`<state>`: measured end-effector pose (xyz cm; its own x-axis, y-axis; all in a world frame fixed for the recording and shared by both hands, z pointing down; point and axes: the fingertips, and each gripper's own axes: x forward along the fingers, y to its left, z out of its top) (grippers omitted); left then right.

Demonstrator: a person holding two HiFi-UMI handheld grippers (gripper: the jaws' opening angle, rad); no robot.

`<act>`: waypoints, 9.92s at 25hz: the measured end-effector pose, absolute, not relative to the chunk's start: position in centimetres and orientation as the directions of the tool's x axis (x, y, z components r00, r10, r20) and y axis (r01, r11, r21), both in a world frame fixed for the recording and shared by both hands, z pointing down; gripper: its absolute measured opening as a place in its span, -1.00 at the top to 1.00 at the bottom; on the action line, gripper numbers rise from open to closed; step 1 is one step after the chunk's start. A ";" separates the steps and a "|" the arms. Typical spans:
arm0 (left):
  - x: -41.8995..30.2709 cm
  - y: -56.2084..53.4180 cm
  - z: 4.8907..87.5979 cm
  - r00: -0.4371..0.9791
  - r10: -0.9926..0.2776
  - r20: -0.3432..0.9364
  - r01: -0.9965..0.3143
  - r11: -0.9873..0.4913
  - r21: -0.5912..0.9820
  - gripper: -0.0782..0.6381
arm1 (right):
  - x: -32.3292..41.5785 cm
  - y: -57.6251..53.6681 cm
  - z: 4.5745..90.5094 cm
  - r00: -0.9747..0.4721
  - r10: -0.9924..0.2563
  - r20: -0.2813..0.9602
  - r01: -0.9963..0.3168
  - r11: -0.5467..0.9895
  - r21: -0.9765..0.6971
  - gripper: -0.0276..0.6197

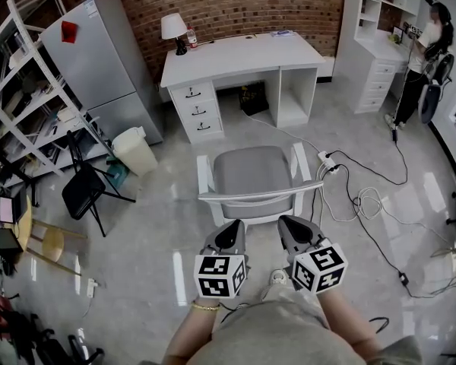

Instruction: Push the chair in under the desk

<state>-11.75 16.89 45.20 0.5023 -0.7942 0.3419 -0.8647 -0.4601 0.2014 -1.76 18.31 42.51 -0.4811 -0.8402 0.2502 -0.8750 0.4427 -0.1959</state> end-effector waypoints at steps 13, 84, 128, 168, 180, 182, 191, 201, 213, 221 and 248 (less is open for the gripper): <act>-10.6 14.1 45.9 0.476 -0.807 0.350 -0.880 -0.437 0.188 0.76 | -0.5 15.4 42.9 -0.512 -0.819 0.258 -0.858 0.479 -0.185 0.90; -8.0 6.4 57.1 0.413 -0.472 0.779 -0.362 -0.870 -0.335 0.27 | 0.6 6.6 52.7 -0.542 -0.409 0.734 -0.382 0.898 0.218 0.37; -7.8 3.3 64.7 0.329 -0.227 0.916 -0.112 -0.973 -0.201 0.33 | 0.1 4.1 62.6 -0.304 -0.237 0.923 -0.151 0.968 0.199 0.39; -8.3 3.2 66.4 0.225 -0.179 0.958 -0.035 -0.984 -0.176 0.59 | 0.6 3.6 64.6 -0.224 -0.285 0.932 -0.014 0.957 0.289 0.84; -8.6 2.0 66.7 0.211 -0.185 0.960 -0.037 -0.983 -0.182 0.59 | 0.5 2.4 64.8 -0.220 -0.294 0.930 -0.013 0.954 0.299 0.85; -8.6 1.5 66.7 0.210 -0.188 0.959 -0.036 -0.982 -0.185 0.59 | 0.5 2.0 64.8 -0.220 -0.296 0.930 -0.013 0.954 0.300 0.85; -8.7 -0.1 67.4 0.202 -0.197 0.959 -0.034 -0.980 -0.194 0.59 | 0.5 0.6 65.4 -0.222 -0.307 0.925 -0.014 0.950 0.312 0.85; -9.0 -2.1 66.8 0.201 -0.184 0.962 -0.032 -0.983 -0.181 0.59 | 0.1 -1.4 64.8 -0.218 -0.290 0.932 -0.022 0.956 0.292 0.85; -9.3 -4.2 67.1 0.197 -0.193 0.961 -0.022 -0.981 -0.192 0.59 | -0.1 -3.4 65.0 -0.212 -0.298 0.931 -0.030 0.954 0.299 0.85; -9.4 -5.8 67.1 0.197 -0.193 0.961 -0.016 -0.981 -0.194 0.59 | -0.1 -5.0 65.0 -0.208 -0.295 0.933 -0.039 0.955 0.293 0.85; -9.2 -11.4 67.2 0.202 -0.166 0.965 0.006 -0.985 -0.170 0.59 | 0.1 -10.5 65.2 -0.185 -0.297 0.937 -0.068 0.955 0.289 0.85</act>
